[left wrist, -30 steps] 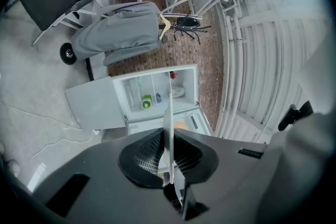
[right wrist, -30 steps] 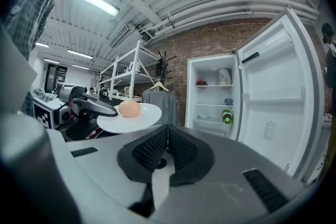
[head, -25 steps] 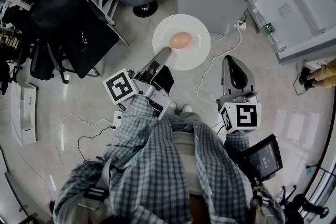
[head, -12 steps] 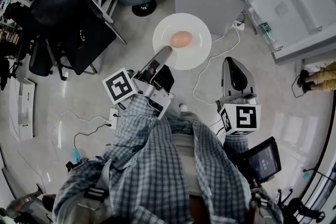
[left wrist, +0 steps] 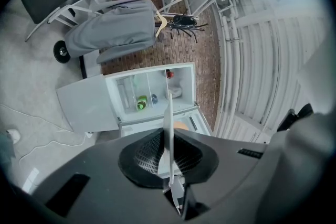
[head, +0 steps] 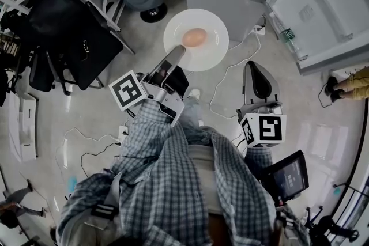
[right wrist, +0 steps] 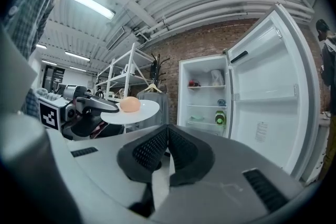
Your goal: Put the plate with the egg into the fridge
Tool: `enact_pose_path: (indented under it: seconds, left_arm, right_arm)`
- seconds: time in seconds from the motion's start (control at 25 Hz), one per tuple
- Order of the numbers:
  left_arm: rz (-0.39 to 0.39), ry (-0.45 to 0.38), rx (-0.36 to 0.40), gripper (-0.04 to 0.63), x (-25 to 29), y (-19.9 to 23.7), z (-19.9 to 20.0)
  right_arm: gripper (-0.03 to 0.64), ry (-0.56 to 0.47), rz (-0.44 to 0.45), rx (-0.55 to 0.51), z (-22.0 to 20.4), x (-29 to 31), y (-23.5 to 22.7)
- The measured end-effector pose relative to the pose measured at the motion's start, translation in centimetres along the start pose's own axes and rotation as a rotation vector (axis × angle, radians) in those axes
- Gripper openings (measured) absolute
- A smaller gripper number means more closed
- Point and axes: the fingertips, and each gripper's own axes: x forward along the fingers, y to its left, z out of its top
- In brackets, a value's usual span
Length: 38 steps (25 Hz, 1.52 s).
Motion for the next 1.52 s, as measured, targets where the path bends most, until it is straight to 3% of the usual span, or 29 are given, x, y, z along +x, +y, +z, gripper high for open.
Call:
enact_pose_path:
  seconds: [0.92, 1.52]
  left_arm:
    - [-0.023, 0.063, -0.012, 0.025, 13.1, 4.9, 13.2]
    - [-0.032, 0.064, -0.046, 0.025, 15.8, 6.7, 16.0]
  right_arm:
    - [0.008, 0.011, -0.055, -0.03, 2.2, 17.9, -4.7]
    - [0.008, 0.045, -0.067, -0.044, 1.7, 21.9, -5.9]
